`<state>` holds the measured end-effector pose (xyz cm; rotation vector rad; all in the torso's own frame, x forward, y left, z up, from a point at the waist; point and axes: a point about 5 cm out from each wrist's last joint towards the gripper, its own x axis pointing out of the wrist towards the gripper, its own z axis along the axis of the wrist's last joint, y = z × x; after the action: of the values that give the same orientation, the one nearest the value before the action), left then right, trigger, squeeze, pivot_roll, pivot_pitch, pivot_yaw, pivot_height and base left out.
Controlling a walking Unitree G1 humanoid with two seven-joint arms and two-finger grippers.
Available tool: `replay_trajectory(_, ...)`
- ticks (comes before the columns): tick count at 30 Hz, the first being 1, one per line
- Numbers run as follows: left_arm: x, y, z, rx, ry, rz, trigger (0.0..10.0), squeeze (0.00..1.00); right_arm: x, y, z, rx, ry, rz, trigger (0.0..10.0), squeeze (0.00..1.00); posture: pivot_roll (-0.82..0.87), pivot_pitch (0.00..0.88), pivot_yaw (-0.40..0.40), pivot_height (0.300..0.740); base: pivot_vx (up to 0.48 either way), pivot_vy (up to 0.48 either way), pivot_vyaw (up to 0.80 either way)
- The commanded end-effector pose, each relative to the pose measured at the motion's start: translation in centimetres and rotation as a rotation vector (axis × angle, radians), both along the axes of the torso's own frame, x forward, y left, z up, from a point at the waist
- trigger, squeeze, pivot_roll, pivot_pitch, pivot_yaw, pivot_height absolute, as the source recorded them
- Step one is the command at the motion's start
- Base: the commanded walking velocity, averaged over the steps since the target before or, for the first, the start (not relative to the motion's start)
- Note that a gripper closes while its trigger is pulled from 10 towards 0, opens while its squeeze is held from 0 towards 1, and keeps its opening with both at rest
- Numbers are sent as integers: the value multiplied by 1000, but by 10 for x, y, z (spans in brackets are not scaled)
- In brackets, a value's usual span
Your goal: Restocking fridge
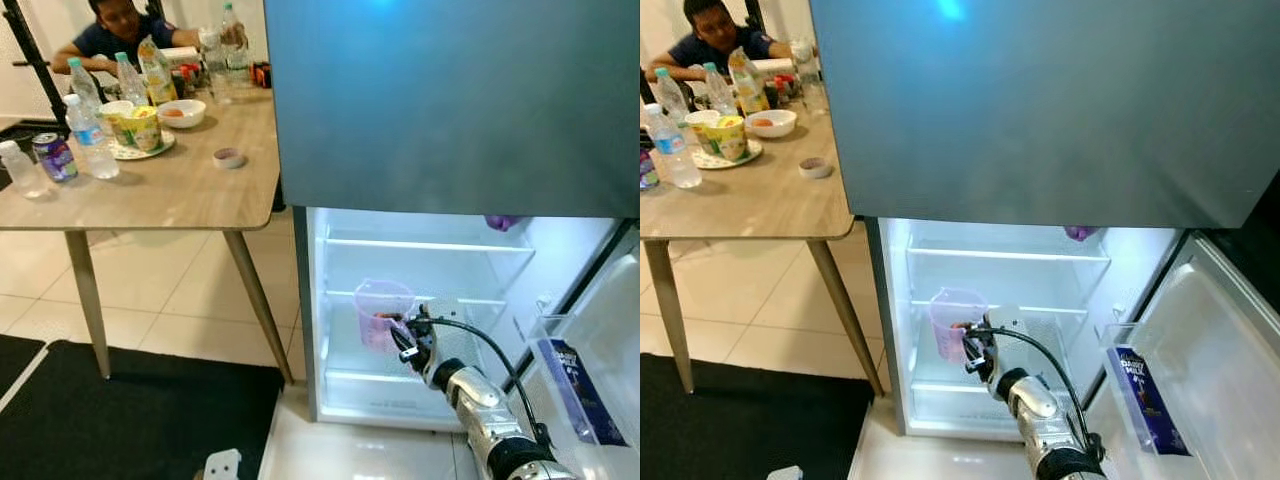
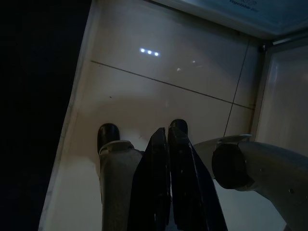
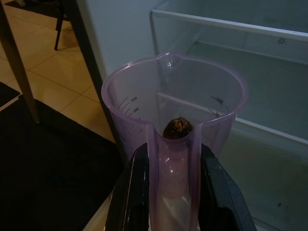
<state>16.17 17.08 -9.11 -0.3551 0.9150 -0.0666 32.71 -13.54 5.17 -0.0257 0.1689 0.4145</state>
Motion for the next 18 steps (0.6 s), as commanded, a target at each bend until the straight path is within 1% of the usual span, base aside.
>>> replay_trajectory(1, -5, 5, -2, 12, 19, -9, 10000, 0, 2, 0, 2, -2, -10, -3, 10000, 0, -90, 0, 15, 740, 0, 0, 0)
replay_trajectory(10, -5, 5, -2, 10, 17, -11, 10000, 0, 2, -1, 3, 4, -15, -10, 10000, 0, -90, 0, 15, 740, 0, 0, 0)
replay_trajectory(18, -6, 4, -2, 8, 17, -16, 10000, 0, 3, -2, 4, 6, -19, -14, 10000, 0, -92, 0, 14, 740, 269, 0, 0)
